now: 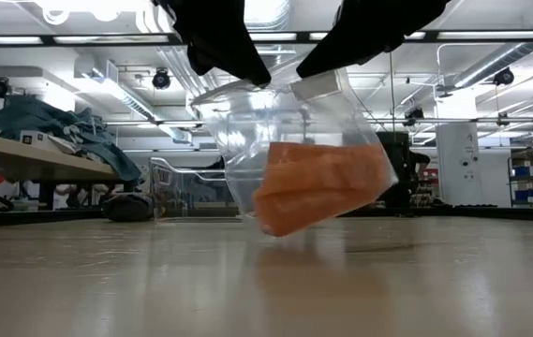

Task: Roll bandage
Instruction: Put the zip bag into the transparent bin

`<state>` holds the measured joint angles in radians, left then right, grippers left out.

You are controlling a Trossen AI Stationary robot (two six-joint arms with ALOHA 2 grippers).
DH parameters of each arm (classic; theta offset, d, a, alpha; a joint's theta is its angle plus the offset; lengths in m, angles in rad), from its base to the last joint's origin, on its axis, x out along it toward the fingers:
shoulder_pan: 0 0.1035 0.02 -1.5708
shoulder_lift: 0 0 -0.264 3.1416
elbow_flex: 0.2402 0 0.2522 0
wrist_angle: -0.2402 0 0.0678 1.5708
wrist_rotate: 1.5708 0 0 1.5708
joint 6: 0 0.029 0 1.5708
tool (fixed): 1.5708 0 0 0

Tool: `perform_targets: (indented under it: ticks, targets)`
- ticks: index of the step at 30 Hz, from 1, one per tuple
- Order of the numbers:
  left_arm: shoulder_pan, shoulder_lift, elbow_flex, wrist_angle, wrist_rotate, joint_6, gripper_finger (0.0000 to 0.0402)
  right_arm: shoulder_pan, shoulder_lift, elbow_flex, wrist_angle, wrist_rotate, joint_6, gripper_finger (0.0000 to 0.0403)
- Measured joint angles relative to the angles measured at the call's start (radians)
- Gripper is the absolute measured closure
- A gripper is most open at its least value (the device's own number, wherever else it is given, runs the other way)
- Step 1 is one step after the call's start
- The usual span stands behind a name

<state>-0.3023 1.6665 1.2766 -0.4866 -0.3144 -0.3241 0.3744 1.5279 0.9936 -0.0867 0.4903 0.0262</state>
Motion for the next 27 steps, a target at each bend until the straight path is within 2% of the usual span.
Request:
perform_targets:
  ticks: [11, 21, 27]
  targets:
    - [-0.001, 0.000, -0.002, -0.015, 0.014, -0.011, 0.0401, 0.001, -0.009, 0.001, -0.107, 0.007, 0.040, 0.0403]
    - [-0.001, -0.005, -0.001, -0.016, 0.019, -0.060, 0.0401, 0.002, -0.010, 0.000, -0.118, 0.009, 0.045, 0.0403]
    - [-0.004, -0.034, 0.047, -0.033, 0.031, -0.058, 0.0378, 0.002, -0.012, -0.002, -0.133, 0.015, 0.043, 0.0403]
